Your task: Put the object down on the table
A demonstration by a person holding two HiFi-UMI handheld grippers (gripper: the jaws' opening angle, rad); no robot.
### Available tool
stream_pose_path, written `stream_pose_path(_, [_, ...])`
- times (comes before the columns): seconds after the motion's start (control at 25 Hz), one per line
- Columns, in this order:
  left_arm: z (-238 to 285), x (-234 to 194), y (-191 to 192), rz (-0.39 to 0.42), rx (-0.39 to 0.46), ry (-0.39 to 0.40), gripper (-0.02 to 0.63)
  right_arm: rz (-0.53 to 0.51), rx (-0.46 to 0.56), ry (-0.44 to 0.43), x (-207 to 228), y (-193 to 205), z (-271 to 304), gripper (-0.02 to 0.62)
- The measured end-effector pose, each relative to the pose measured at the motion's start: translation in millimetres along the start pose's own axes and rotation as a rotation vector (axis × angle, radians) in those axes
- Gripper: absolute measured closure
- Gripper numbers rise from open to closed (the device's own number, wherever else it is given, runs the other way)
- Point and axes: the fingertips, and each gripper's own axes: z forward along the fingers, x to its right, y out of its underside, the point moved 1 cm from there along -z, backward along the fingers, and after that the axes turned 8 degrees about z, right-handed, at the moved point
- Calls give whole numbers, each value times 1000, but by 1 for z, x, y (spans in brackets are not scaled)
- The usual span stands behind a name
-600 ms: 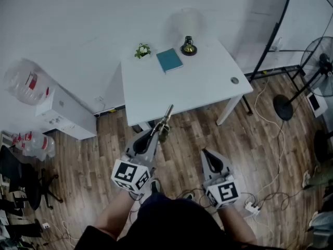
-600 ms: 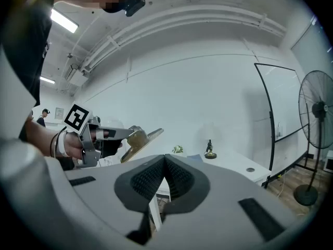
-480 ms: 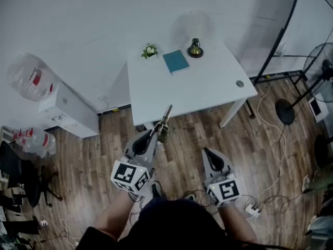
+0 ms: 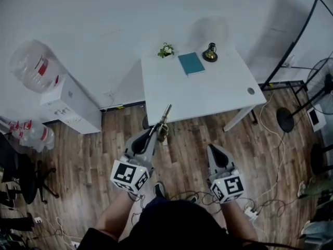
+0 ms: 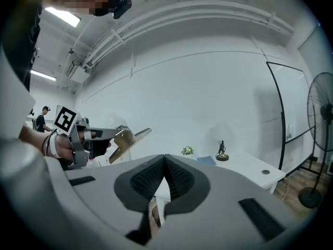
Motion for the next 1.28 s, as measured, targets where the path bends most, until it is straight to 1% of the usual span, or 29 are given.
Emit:
stream_pose_path(0.12, [-8, -24, 0, 13, 16, 20, 577, -27, -1, 27, -14, -6, 13, 591])
stream_pose_path(0.28, [-11, -60, 2, 66, 39, 61, 577, -18, -6, 81, -28, -9, 35, 589])
stream_pose_path(0.36, [-13, -75, 9, 82, 18, 80, 577, -26, -12, 108, -35, -10, 43, 589])
stream_pose_path(0.44, [-12, -91, 18, 86, -11, 94, 577, -40, -13, 125, -41, -13, 53, 589])
stream_pose_path(0.56, [-8, -113, 24, 99, 17, 100, 577, -61, -16, 137, -49, -17, 67, 589])
stream_pose_path(0.68, [-3, -124, 27, 91, 11, 96, 577, -63, -20, 142, -48, -19, 76, 590])
stream_pose_path(0.84, [16, -135, 30, 103, -4, 84, 577, -43, -24, 132, -34, -17, 99, 589])
stream_pose_path(1.0, [46, -143, 35, 123, -27, 60, 577, -37, -24, 86, -13, -15, 128, 589])
stream_pose_path(1.12, [78, -142, 39, 130, -54, 34, 577, -30, -21, 44, 14, -17, 148, 589])
stream_pose_path(1.28, [133, -138, 47, 154, -107, 0, 577, -10, -25, -5, 63, -27, 173, 589])
